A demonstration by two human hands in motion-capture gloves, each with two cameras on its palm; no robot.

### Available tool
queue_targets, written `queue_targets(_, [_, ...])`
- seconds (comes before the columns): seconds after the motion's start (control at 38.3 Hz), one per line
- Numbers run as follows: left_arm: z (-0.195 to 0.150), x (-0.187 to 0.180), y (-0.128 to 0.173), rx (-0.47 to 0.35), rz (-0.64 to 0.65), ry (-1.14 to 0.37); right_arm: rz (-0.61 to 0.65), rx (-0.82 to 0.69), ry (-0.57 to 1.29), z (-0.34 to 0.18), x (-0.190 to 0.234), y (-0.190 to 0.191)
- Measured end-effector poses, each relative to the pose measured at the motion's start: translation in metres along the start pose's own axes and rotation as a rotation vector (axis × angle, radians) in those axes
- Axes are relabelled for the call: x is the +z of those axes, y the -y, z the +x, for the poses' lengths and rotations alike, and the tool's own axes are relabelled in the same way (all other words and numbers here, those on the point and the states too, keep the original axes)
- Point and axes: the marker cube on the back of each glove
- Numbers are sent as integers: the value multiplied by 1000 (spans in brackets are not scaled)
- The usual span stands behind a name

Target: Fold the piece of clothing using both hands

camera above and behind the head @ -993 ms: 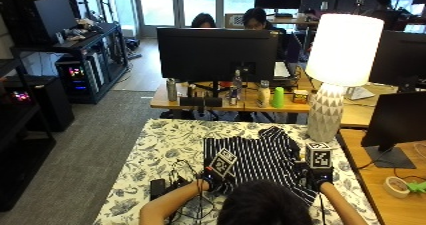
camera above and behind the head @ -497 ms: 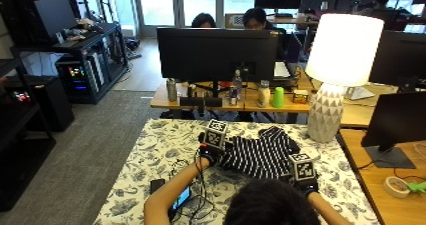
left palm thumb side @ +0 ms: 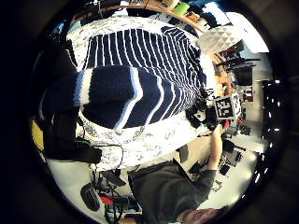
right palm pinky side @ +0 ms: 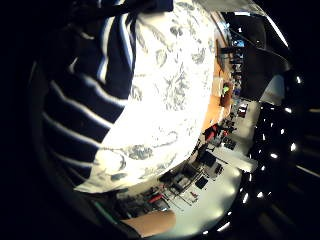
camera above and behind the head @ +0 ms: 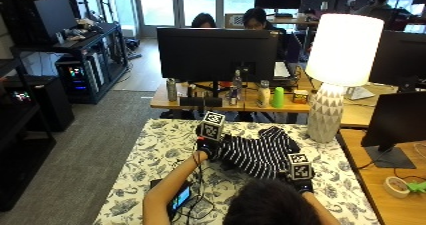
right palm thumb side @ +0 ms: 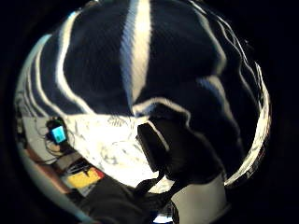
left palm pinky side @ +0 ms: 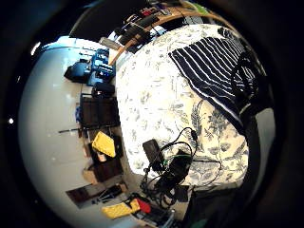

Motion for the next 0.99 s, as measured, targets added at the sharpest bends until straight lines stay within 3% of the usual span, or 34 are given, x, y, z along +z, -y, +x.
queue_targets(0.08, [-4, -1, 2, -8, 6, 13, 38, 27, 7, -3, -2, 5])
queue_targets(0.29, [-7, -3, -20, -15, 8, 16, 305, 210, -227, 15, -17, 14])
queue_targets(0.44, [-10, 12, -28, -5, -19, 18, 341, 176, -266, 28, -9, 30])
queue_targets(0.55, [-9, 22, -41, 40, -20, 84, 363, 169, -305, 47, 6, 54])
queue_targets(0.73, [1, 33, -95, 151, -42, 177, 503, 120, -379, 57, -18, 29])
queue_targets(0.91, [-7, 36, -117, 178, -16, 251, 393, 50, -341, 53, -36, -18])
queue_targets(0.99, [-9, 27, -139, 199, -47, 253, 328, 5, -353, 50, -47, -40])
